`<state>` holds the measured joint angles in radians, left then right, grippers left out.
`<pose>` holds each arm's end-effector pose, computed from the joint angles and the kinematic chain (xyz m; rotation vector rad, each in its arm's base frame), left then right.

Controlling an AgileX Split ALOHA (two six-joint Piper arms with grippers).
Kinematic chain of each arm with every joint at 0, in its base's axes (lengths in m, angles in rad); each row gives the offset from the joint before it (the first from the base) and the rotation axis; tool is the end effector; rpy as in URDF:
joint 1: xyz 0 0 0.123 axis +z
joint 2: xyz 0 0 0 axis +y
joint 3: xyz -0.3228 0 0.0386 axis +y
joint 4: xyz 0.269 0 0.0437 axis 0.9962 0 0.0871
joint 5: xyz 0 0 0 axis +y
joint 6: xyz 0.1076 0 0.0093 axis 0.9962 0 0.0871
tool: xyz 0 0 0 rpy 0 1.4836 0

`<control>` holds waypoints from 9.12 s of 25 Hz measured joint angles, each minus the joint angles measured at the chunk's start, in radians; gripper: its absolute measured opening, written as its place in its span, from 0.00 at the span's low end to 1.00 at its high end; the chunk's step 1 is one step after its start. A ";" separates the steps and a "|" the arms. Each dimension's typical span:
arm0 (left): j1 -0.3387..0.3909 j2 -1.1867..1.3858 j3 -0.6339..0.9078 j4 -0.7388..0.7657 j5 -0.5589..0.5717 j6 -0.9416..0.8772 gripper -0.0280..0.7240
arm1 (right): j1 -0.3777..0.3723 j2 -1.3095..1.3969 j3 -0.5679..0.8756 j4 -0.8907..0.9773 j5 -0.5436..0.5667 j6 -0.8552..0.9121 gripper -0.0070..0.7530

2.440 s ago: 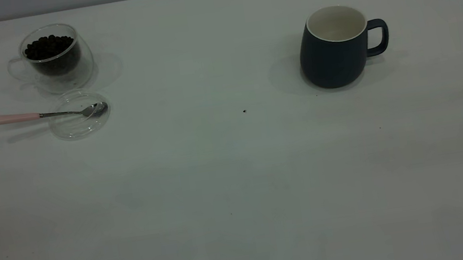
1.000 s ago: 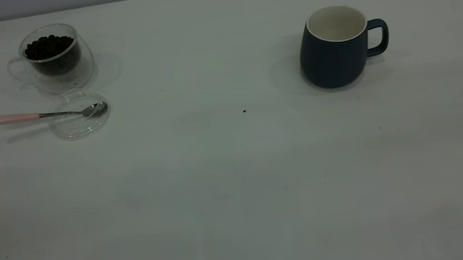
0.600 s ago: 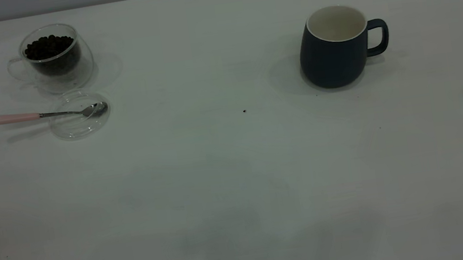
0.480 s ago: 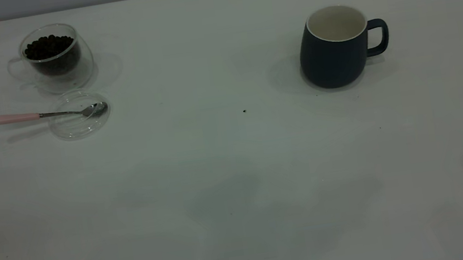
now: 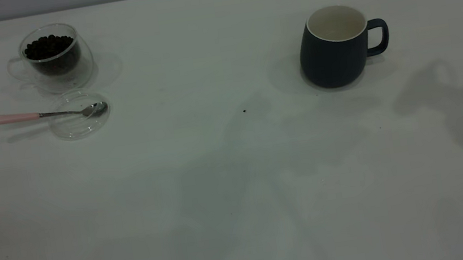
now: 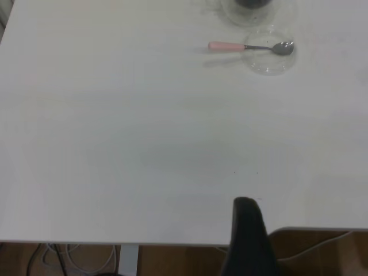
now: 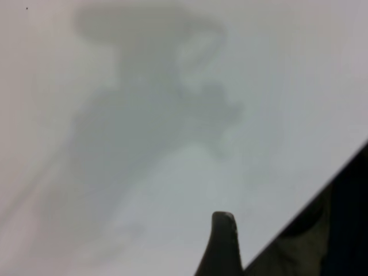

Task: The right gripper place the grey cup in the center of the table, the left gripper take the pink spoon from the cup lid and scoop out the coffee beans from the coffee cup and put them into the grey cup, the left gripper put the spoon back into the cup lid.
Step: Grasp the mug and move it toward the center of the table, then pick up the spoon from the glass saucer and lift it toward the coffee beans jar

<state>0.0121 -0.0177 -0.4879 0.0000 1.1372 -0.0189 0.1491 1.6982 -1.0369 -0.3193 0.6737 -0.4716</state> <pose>-0.0169 -0.0002 0.2684 -0.0328 2.1149 -0.0041 0.3537 0.0317 0.2080 -1.1547 2.5899 -0.4103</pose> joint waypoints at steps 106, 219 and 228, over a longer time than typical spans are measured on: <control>0.000 0.000 0.000 0.000 0.000 -0.002 0.81 | 0.421 0.404 -0.244 0.045 -0.594 0.087 0.79; 0.000 0.968 -0.319 -0.338 -0.476 0.096 0.81 | -0.104 -1.705 0.560 0.355 0.452 0.416 0.79; 0.052 1.398 -0.557 -0.621 -0.381 0.409 0.81 | -0.104 -1.705 0.560 0.355 0.452 0.416 0.79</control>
<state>0.0643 1.3806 -1.0444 -0.6208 0.7557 0.3906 0.0446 -0.0068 -0.4767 0.0358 1.1255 -0.0560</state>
